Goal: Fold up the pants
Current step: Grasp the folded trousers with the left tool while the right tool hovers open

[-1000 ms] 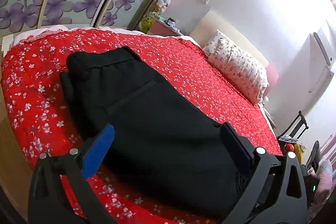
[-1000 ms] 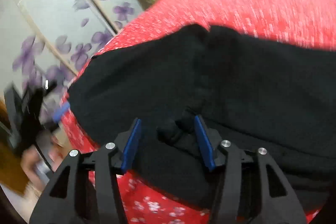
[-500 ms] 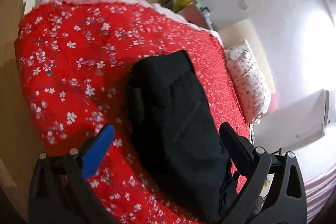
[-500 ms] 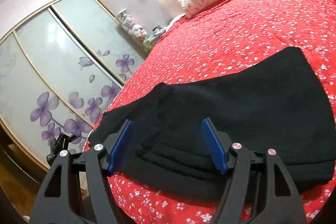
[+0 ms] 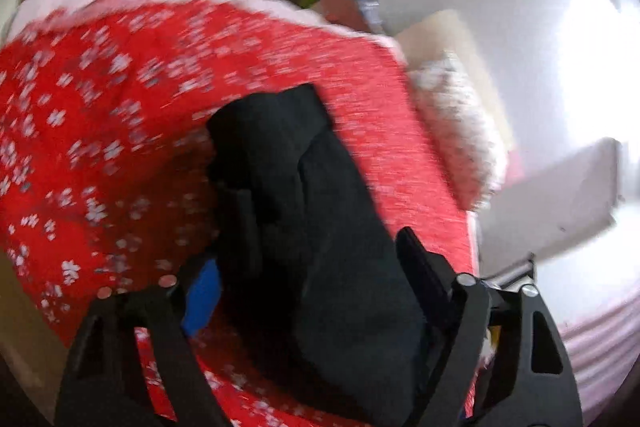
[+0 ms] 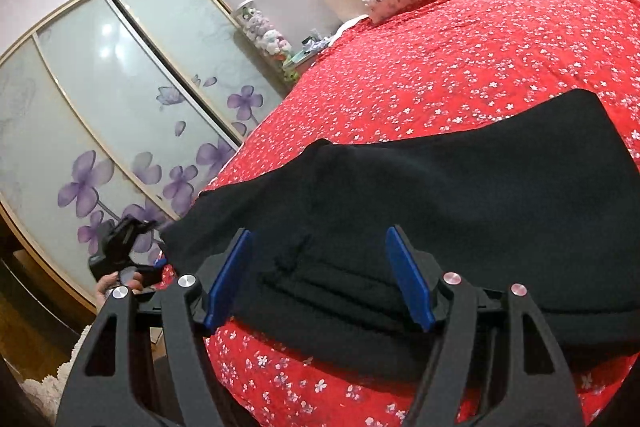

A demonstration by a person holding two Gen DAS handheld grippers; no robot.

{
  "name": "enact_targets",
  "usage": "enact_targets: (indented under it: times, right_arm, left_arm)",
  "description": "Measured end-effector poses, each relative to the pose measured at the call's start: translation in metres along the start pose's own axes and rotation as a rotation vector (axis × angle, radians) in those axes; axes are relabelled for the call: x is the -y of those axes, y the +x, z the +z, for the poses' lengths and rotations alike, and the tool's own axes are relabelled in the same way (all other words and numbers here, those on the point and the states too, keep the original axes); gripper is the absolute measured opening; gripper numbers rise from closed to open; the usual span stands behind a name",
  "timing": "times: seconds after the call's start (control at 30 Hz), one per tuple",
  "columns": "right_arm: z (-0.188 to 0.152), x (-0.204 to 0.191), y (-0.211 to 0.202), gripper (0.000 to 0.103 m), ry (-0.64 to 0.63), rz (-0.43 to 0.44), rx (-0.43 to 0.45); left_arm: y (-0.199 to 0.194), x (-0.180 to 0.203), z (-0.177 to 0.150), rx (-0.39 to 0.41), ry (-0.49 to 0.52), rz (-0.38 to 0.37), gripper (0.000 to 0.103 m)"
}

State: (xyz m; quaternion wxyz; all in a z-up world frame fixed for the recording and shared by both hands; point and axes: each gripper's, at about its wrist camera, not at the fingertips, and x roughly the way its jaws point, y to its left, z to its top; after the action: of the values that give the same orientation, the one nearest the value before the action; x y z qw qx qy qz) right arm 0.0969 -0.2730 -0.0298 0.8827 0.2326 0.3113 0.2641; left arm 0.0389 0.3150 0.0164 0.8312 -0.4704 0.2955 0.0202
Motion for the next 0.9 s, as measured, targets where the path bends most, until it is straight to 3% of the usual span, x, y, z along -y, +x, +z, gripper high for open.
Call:
enact_targets:
  times: [0.07,0.17,0.27,0.4,0.5,0.57,0.7,0.83,0.9]
  right_arm:
    - [0.0,0.002,0.004,0.071,0.011,0.002,-0.009]
    - [-0.003,0.001,0.008,0.071,0.016,0.003,-0.025]
    - [-0.004,-0.004,0.008,0.071,-0.01,0.005,-0.026]
    - [-0.004,-0.002,0.006,0.071,0.001,0.004,-0.023]
    - [-0.003,-0.001,0.003,0.071,0.012,0.01,-0.015]
    - [-0.001,-0.002,-0.001,0.072,0.012,0.017,-0.002]
    - [0.001,-0.002,-0.011,0.074,0.013,0.03,0.025]
    - [0.006,0.0,-0.022,0.075,0.029,0.038,0.06]
    - [0.01,0.004,-0.029,0.081,0.045,0.036,0.084]
  left_arm:
    - [0.0,0.0,0.001,-0.008,0.003,-0.026,0.078]
    - [0.01,-0.016,0.003,-0.037,-0.063,0.036,0.082]
    - [0.021,-0.033,-0.001,-0.074,-0.123,0.017,0.08]
    - [0.025,-0.023,-0.003,-0.048,-0.091,0.06,0.079]
    - [0.027,-0.018,-0.002,-0.035,-0.098,0.097,0.062]
    - [0.025,-0.02,-0.002,-0.028,-0.11,0.111,0.035]
    - [0.021,-0.022,-0.002,-0.019,-0.107,0.127,0.024]
    - [0.011,-0.002,-0.004,0.014,-0.017,0.125,0.018]
    - [0.007,0.019,-0.003,0.028,0.043,0.114,0.018]
